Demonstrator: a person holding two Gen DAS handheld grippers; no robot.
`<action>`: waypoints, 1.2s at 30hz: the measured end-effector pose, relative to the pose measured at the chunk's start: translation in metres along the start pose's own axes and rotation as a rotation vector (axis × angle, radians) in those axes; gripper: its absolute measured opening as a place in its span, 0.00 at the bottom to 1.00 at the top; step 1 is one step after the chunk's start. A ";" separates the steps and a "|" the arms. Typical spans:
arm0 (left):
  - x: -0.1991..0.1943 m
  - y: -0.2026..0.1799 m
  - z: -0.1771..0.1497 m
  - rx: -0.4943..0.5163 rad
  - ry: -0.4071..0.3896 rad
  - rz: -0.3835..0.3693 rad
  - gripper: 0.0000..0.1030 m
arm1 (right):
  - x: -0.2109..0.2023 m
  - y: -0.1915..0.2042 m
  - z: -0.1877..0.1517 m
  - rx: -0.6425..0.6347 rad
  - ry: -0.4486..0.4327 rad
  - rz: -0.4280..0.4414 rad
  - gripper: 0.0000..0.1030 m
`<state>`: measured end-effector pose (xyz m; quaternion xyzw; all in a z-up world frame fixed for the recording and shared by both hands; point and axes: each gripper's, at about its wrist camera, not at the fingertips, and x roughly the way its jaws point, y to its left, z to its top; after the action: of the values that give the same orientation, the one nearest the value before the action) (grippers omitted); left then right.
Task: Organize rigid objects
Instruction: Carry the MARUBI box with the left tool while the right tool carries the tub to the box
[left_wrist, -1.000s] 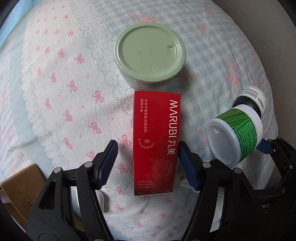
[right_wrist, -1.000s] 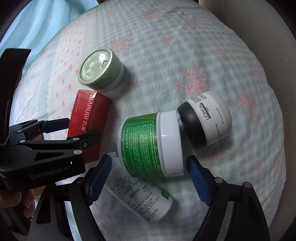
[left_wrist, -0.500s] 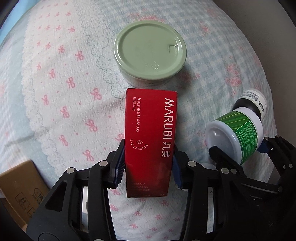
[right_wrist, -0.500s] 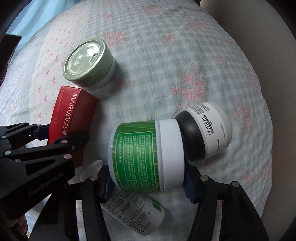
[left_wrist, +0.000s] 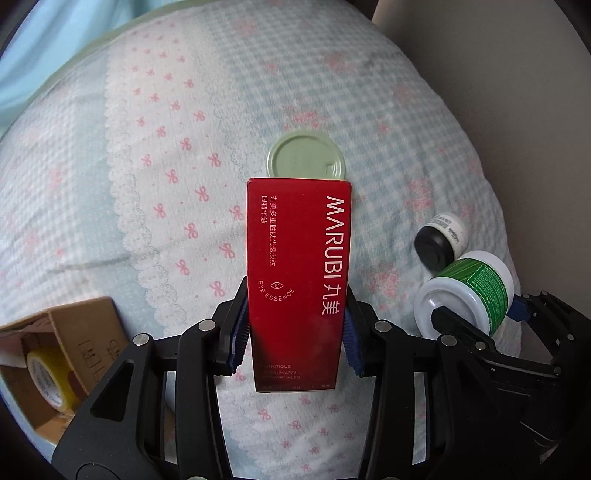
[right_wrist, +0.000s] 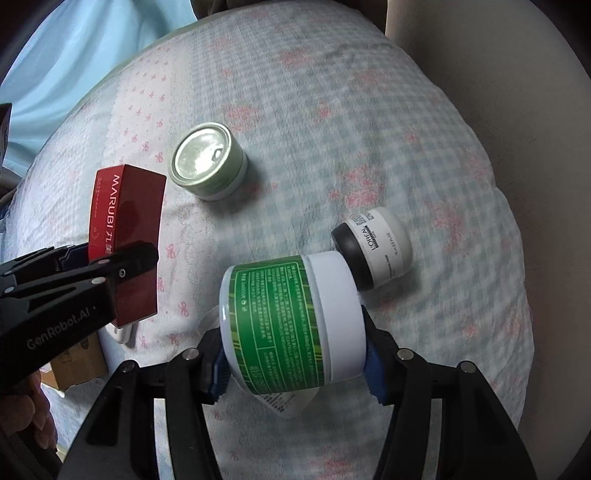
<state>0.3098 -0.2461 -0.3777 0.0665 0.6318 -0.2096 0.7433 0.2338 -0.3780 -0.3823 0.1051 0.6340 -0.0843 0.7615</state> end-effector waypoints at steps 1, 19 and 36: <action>-0.013 0.000 -0.003 -0.003 -0.018 0.000 0.38 | -0.010 0.000 -0.001 -0.005 -0.012 0.001 0.53; -0.214 0.078 -0.094 -0.148 -0.244 0.047 0.38 | -0.168 0.072 -0.050 -0.167 -0.184 0.088 0.53; -0.262 0.271 -0.185 -0.235 -0.254 0.053 0.38 | -0.206 0.258 -0.093 -0.224 -0.232 0.224 0.53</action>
<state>0.2186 0.1256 -0.2054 -0.0312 0.5508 -0.1211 0.8252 0.1757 -0.1053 -0.1825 0.0791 0.5319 0.0603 0.8410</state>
